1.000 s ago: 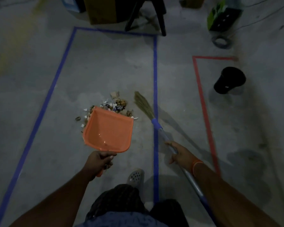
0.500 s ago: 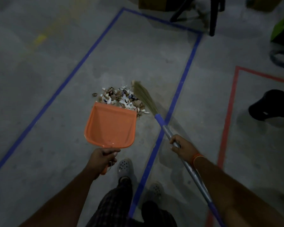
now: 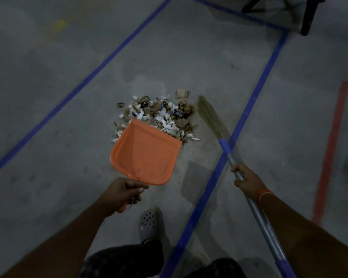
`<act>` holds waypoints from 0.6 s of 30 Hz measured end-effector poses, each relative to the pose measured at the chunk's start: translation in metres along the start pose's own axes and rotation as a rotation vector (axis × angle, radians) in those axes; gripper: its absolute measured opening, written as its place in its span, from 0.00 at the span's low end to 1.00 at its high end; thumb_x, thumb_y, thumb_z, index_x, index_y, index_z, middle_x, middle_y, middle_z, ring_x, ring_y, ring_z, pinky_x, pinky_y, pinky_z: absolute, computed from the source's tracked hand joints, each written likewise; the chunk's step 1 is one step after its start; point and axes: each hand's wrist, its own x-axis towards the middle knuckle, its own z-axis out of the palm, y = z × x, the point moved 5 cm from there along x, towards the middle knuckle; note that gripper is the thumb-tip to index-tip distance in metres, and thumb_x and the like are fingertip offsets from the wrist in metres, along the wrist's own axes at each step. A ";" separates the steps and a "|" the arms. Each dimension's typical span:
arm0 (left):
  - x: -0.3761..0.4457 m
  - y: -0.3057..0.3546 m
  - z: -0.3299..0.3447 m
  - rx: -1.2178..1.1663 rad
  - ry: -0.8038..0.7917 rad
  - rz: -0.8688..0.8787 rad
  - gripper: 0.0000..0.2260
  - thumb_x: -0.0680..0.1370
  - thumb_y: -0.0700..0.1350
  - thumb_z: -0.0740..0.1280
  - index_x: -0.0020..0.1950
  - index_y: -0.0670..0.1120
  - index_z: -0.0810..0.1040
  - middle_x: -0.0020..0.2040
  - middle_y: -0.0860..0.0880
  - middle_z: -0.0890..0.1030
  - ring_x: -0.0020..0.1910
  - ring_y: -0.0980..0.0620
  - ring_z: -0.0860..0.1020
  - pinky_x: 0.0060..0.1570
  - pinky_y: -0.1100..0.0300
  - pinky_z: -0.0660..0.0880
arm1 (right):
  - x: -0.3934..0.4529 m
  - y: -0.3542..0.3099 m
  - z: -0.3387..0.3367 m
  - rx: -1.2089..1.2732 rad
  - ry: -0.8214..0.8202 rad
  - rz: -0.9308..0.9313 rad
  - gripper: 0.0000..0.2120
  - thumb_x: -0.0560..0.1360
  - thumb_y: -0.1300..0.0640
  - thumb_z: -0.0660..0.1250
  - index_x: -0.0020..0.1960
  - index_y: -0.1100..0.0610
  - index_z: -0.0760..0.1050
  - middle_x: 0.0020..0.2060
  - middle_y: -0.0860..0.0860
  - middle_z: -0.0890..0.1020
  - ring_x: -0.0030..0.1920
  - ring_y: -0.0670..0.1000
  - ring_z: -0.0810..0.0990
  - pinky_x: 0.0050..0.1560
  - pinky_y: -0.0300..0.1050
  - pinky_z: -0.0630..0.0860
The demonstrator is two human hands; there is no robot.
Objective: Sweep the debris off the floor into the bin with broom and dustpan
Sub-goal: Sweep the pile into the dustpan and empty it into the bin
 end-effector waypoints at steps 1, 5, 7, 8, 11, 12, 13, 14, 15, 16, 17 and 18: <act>0.020 -0.011 -0.001 0.029 -0.018 -0.011 0.07 0.78 0.36 0.70 0.52 0.43 0.86 0.34 0.41 0.82 0.31 0.51 0.79 0.32 0.62 0.75 | 0.016 0.014 0.009 -0.021 0.015 -0.010 0.17 0.69 0.68 0.68 0.48 0.48 0.71 0.45 0.50 0.77 0.37 0.45 0.76 0.37 0.40 0.70; 0.097 -0.043 0.008 0.083 -0.068 -0.025 0.07 0.78 0.36 0.69 0.52 0.43 0.85 0.33 0.42 0.82 0.30 0.54 0.79 0.31 0.63 0.75 | 0.080 0.063 0.044 -0.016 0.069 -0.026 0.10 0.72 0.58 0.71 0.45 0.51 0.70 0.42 0.50 0.78 0.38 0.49 0.76 0.40 0.45 0.72; 0.130 -0.056 0.022 0.050 -0.090 -0.021 0.07 0.79 0.36 0.69 0.52 0.43 0.85 0.33 0.43 0.81 0.30 0.55 0.79 0.31 0.63 0.75 | 0.106 0.080 0.062 0.025 0.075 -0.015 0.07 0.74 0.59 0.70 0.45 0.56 0.71 0.39 0.54 0.78 0.35 0.52 0.76 0.39 0.48 0.76; 0.144 -0.062 0.031 0.030 -0.103 -0.016 0.07 0.79 0.36 0.69 0.52 0.43 0.85 0.33 0.43 0.81 0.30 0.54 0.79 0.31 0.62 0.75 | 0.117 0.090 0.070 0.038 0.078 0.003 0.06 0.75 0.60 0.68 0.45 0.56 0.70 0.39 0.56 0.78 0.34 0.54 0.77 0.37 0.50 0.78; 0.178 -0.086 0.058 -0.023 -0.142 0.002 0.07 0.79 0.36 0.68 0.54 0.41 0.85 0.33 0.43 0.80 0.30 0.52 0.77 0.31 0.62 0.74 | 0.138 0.119 0.090 0.066 0.076 0.063 0.10 0.75 0.64 0.64 0.44 0.49 0.69 0.41 0.60 0.79 0.35 0.59 0.83 0.36 0.54 0.80; 0.185 -0.094 0.068 -0.038 -0.150 0.007 0.07 0.79 0.36 0.68 0.54 0.41 0.84 0.33 0.44 0.80 0.29 0.53 0.77 0.31 0.62 0.74 | 0.144 0.126 0.095 0.061 0.057 0.074 0.14 0.75 0.65 0.62 0.48 0.45 0.69 0.42 0.60 0.79 0.36 0.59 0.84 0.35 0.54 0.80; 0.192 -0.102 0.077 -0.053 -0.156 0.014 0.07 0.79 0.35 0.68 0.54 0.40 0.84 0.32 0.44 0.80 0.29 0.54 0.77 0.31 0.63 0.74 | 0.148 0.131 0.099 0.049 0.030 0.082 0.19 0.75 0.66 0.61 0.55 0.42 0.70 0.45 0.60 0.78 0.37 0.59 0.84 0.32 0.52 0.79; 0.197 -0.108 0.085 -0.065 -0.158 0.022 0.07 0.79 0.35 0.67 0.55 0.40 0.84 0.32 0.45 0.80 0.29 0.55 0.77 0.31 0.63 0.74 | 0.153 0.136 0.104 0.044 0.002 0.094 0.25 0.75 0.66 0.61 0.62 0.39 0.67 0.48 0.58 0.77 0.38 0.59 0.84 0.30 0.49 0.79; 0.202 -0.115 0.091 -0.073 -0.154 0.031 0.07 0.79 0.35 0.67 0.55 0.40 0.84 0.32 0.46 0.80 0.29 0.56 0.77 0.30 0.64 0.74 | 0.157 0.140 0.107 0.041 -0.016 0.105 0.30 0.74 0.66 0.61 0.66 0.36 0.64 0.49 0.58 0.76 0.39 0.59 0.84 0.30 0.47 0.78; 0.205 -0.121 0.096 -0.080 -0.146 0.038 0.07 0.79 0.36 0.67 0.55 0.40 0.84 0.33 0.45 0.81 0.29 0.56 0.77 0.30 0.64 0.74 | 0.159 0.143 0.109 0.036 -0.017 0.110 0.32 0.74 0.66 0.61 0.67 0.34 0.64 0.49 0.58 0.76 0.39 0.59 0.84 0.30 0.47 0.79; 0.207 -0.128 0.099 -0.092 -0.134 0.042 0.07 0.79 0.36 0.67 0.55 0.40 0.84 0.33 0.45 0.81 0.29 0.55 0.78 0.31 0.63 0.75 | 0.161 0.146 0.109 0.021 0.004 0.108 0.31 0.73 0.65 0.61 0.64 0.33 0.65 0.47 0.59 0.78 0.38 0.58 0.84 0.31 0.49 0.81; 0.208 -0.133 0.101 -0.108 -0.122 0.045 0.07 0.79 0.35 0.68 0.55 0.40 0.84 0.33 0.44 0.81 0.30 0.55 0.78 0.32 0.63 0.75 | 0.161 0.146 0.107 0.000 0.042 0.099 0.28 0.72 0.65 0.62 0.59 0.33 0.68 0.45 0.59 0.79 0.36 0.57 0.83 0.32 0.50 0.81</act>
